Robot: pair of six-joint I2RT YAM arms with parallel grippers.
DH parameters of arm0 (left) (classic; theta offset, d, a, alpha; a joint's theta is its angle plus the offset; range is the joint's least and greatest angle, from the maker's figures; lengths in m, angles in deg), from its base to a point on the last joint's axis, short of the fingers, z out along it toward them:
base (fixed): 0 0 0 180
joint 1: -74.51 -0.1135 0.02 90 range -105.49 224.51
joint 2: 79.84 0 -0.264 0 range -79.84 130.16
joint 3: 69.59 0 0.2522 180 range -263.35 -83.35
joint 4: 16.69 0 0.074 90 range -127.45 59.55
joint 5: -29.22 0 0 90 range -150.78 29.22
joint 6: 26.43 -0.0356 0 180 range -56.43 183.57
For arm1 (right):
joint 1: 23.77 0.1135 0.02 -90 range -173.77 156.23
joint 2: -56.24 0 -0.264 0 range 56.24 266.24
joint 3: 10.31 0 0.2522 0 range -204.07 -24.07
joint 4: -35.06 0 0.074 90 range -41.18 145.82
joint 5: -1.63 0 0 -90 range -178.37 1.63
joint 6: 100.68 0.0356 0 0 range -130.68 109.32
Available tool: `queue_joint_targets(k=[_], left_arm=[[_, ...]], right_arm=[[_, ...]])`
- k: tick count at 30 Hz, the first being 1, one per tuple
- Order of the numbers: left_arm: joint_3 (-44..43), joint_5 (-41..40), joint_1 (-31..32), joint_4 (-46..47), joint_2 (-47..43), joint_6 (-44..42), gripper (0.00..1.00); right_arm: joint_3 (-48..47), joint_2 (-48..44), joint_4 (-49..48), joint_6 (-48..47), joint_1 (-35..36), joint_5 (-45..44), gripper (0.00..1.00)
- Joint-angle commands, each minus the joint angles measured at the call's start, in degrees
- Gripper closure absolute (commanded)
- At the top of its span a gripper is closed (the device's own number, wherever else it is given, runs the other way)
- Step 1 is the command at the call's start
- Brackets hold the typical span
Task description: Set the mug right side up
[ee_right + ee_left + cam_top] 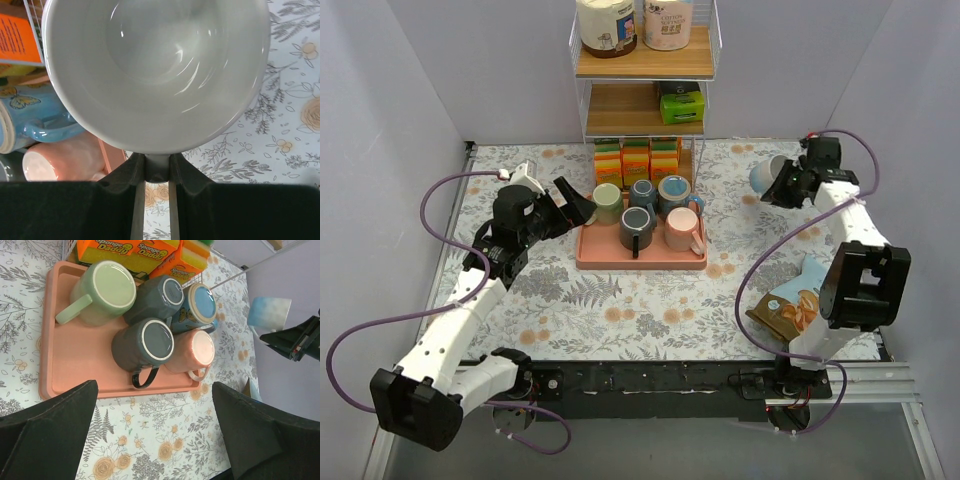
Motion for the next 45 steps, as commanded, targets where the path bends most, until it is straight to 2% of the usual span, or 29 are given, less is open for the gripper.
queue_joint_targets(k=[1,9,17,28,36,37,39,45], left_arm=[[-2.34,1.6,0.15,-0.67,0.65,-1.47,0.02],[-1.46,2.3,0.15,-0.58,1.0,-1.91,0.02],[-1.02,4.32,0.07,-1.1,1.79,-2.44,0.02],[0.47,5.73,0.07,-1.19,1.35,-2.44,0.02],[2.05,10.21,0.07,-1.19,2.32,-3.32,0.02],[2.32,10.3,0.07,-1.28,2.41,-3.49,0.02],[2.58,10.65,0.06,-1.28,2.49,-3.58,0.02],[3.02,11.09,0.07,-1.28,2.76,-3.84,0.02]], right_arm=[[-8.73,1.66,0.95,-8.92,8.18,-8.82,0.99],[-12.17,9.66,3.5,-11.65,12.14,-12.71,0.99],[-11.64,14.32,1.3,-13.85,15.23,-21.58,0.99],[-13.49,18.19,2.09,-12.53,16.28,-24.13,0.99],[-18.23,21.97,5.17,-13.06,16.19,-25.19,0.99],[-18.76,22.24,5.87,-13.06,16.28,-25.1,0.93],[-19.81,22.41,6.4,-13.14,16.19,-24.93,0.88],[-23.24,23.29,9.04,-13.23,16.28,-25.28,0.64]])
